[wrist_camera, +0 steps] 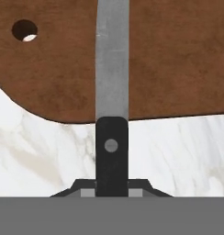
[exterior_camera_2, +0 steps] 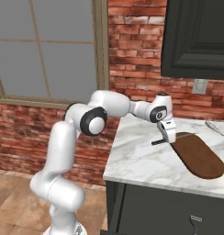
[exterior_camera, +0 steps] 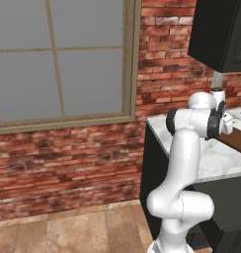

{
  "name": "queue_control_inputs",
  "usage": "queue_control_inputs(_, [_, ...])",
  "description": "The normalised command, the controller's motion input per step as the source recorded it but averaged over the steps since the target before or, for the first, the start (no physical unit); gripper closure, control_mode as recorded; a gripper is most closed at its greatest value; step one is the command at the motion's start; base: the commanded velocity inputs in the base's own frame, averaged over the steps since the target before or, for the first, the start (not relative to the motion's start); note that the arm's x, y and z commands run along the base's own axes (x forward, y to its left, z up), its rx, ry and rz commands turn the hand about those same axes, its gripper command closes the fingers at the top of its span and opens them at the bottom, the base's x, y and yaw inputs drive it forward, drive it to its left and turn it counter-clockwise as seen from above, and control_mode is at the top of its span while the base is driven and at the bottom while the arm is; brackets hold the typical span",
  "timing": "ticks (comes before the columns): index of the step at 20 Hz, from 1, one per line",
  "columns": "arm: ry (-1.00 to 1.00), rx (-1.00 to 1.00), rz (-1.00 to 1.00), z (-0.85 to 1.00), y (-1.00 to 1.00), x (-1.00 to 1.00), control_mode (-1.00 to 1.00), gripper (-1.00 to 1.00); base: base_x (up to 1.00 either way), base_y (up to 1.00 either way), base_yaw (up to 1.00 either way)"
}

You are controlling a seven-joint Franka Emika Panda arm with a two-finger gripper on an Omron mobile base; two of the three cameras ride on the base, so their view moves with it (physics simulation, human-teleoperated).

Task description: Open the drawer on the right and place the cutting tools on the cutting board.

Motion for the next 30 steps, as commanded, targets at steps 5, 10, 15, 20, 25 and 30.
queue_control_inputs(5, [0.00,0.00,0.00,-0.12,-0.20,0.26,-1.00,1.00,0.00,0.00,0.00])
queue_control_inputs(10, [0.00,0.00,0.00,-0.10,-0.21,0.22,-1.00,1.00,0.00,0.00,0.00])
queue_control_inputs(15, [0.00,0.00,0.00,-0.10,-0.18,0.22,-1.00,1.00,0.00,0.00,0.00])
queue_control_inputs(20, [0.00,0.00,0.00,-0.09,-0.19,0.22,-1.00,1.00,0.00,0.00,0.00])
queue_control_inputs(25, [0.00,0.00,0.00,-0.09,-0.17,0.15,-1.00,1.00,0.00,0.00,0.00])
queue_control_inputs(30, [0.00,0.00,0.00,-0.04,-0.06,0.00,-1.00,1.00,0.00,0.00,0.00])
